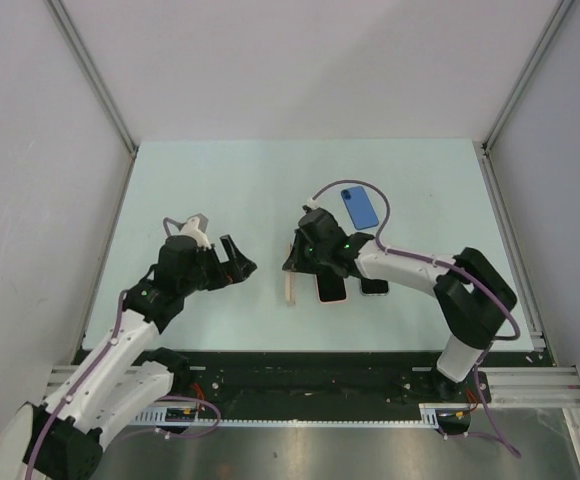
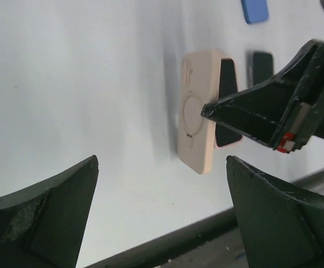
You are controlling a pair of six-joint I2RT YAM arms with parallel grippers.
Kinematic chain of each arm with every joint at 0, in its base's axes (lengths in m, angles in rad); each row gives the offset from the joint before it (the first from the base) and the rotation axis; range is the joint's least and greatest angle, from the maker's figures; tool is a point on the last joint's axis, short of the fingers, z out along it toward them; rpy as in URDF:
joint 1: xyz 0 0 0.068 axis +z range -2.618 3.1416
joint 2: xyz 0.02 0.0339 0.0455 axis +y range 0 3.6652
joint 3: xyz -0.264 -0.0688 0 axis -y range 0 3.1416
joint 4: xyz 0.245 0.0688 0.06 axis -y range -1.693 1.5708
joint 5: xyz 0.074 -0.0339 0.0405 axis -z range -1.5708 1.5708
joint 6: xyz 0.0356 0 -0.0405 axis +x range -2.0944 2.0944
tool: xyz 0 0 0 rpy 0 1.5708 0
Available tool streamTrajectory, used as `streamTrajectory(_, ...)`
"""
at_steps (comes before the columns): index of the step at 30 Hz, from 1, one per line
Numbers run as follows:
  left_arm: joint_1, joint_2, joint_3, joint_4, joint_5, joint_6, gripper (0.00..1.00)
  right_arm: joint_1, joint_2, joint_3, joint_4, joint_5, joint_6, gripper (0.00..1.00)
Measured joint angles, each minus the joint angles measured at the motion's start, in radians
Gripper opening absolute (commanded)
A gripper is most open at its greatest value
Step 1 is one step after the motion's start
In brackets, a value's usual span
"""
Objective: Put the phone into the phone case
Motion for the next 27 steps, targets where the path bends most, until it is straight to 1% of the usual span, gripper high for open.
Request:
streamTrajectory(1,0.000,-0.024,0.004,-0.024,-0.034,0.002,1.00,0.010,0.030,0.024,-0.019,0.021,-0.010,0.16)
streamTrajectory(2,0.000,-0.050,0.005,-0.045,-0.074,0.006,1.00,0.019,0.064,0.045,-0.029,0.041,-0.013,0.17)
streamTrajectory(7,0.000,-0.123,0.005,-0.118,-0.171,0.005,1.00,0.068,0.196,0.177,-0.070,0.090,-0.032,0.19)
streamTrajectory(11,0.000,-0.111,0.005,-0.146,-0.205,0.005,1.00,0.100,0.277,0.236,-0.078,0.111,-0.042,0.20)
streamTrajectory(15,0.000,-0.079,0.005,-0.166,-0.216,0.005,1.00,0.101,0.329,0.248,-0.113,0.131,-0.049,0.21)
streamTrajectory(18,0.000,-0.075,0.005,-0.175,-0.224,0.005,1.00,0.089,0.335,0.253,-0.129,0.142,-0.051,0.28)
streamTrajectory(19,0.000,-0.075,0.005,-0.175,-0.226,0.005,1.00,0.087,0.335,0.253,-0.132,0.143,-0.050,0.33)
streamTrajectory(21,0.000,-0.075,0.005,-0.175,-0.229,0.005,1.00,0.085,0.334,0.253,-0.132,0.144,-0.053,0.38)
streamTrajectory(22,0.000,-0.075,0.005,-0.176,-0.229,0.005,1.00,0.085,0.333,0.254,-0.130,0.145,-0.057,0.44)
streamTrajectory(24,0.000,-0.076,0.005,-0.176,-0.229,0.005,1.00,0.085,0.326,0.254,-0.133,0.146,-0.073,0.50)
streamTrajectory(25,0.000,-0.076,0.005,-0.176,-0.229,0.005,1.00,0.084,0.319,0.253,-0.137,0.148,-0.088,0.57)
streamTrajectory(27,0.000,-0.077,0.005,-0.175,-0.229,0.007,1.00,0.075,0.294,0.250,-0.149,0.151,-0.119,0.63)
